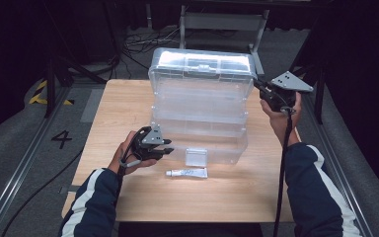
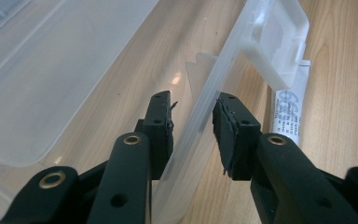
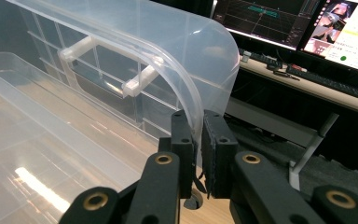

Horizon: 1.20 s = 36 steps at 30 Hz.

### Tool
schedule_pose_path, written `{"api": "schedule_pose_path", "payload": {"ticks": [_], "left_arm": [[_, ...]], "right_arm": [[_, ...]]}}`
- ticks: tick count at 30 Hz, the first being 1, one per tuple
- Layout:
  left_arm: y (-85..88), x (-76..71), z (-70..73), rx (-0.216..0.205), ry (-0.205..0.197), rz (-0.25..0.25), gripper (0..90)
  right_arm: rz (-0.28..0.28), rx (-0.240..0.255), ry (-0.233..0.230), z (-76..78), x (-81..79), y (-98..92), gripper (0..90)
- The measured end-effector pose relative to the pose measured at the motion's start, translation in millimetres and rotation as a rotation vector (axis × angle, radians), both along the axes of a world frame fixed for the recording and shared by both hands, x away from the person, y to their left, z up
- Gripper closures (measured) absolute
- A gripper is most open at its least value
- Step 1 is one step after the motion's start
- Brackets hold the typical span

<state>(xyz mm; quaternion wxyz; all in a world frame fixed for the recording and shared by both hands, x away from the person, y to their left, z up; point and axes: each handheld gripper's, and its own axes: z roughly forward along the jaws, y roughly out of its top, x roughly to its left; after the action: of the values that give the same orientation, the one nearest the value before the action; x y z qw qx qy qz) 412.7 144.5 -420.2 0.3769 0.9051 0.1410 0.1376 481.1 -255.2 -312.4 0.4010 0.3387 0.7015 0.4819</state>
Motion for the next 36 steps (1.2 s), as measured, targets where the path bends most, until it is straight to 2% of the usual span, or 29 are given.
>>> {"api": "schedule_pose_path", "payload": {"ticks": [4,7,24,29,36], "left_arm": [[0.7,0.3,-0.2,0.0,0.0,-0.006,67.9],[2.7,1.6,-2.3,-0.026,0.007,-0.008,67.2],[2.3,1.5,-2.3,-0.011,-0.007,-0.012,67.8],[2.0,1.5,-2.7,-0.007,-0.013,-0.012,67.8],[1.4,1.6,-2.8,-0.005,-0.014,-0.011,67.7]], "right_arm": [[0.0,0.01,0.02,3.3,6.3,-0.4,84.5],[-0.006,0.019,0.029,4.2,9.2,-0.1,84.5],[-0.016,0.043,0.089,11.4,32.6,-0.7,84.5],[-0.022,0.046,0.118,14.5,44.8,-0.7,84.4],[-0.012,0.058,0.186,20.4,62.1,-3.5,84.3]]}}
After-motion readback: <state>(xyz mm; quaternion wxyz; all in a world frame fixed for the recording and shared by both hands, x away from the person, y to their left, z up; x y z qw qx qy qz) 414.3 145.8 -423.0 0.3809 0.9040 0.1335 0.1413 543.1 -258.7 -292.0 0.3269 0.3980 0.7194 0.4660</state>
